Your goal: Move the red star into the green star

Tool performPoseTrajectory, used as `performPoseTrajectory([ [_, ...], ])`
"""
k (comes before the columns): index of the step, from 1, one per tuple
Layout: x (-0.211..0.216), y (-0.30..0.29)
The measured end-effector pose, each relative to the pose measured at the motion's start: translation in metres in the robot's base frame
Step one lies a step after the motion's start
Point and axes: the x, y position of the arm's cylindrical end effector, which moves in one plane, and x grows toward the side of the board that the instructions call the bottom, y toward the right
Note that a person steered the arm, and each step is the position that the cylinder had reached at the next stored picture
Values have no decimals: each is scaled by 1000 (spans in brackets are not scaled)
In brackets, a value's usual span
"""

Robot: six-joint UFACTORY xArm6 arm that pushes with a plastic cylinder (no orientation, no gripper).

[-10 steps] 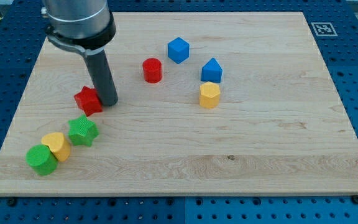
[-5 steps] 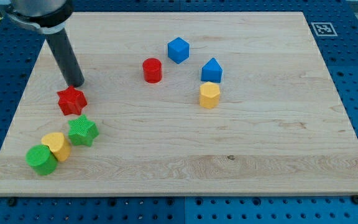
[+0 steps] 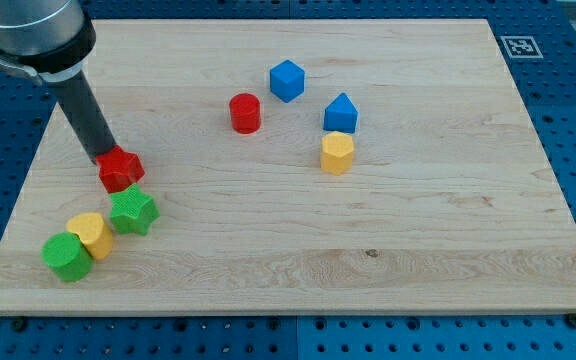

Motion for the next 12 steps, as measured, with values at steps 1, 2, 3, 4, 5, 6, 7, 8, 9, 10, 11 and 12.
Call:
performPoseTrajectory([
  [1, 7, 7],
  [2, -26, 7],
  [3, -44, 21],
  [4, -35, 50],
  [5, -17, 54],
  [6, 0, 54],
  [7, 5, 54],
  [8, 5, 53],
  [9, 6, 45],
  [10, 6, 36],
  [11, 5, 36],
  [12, 5, 35],
])
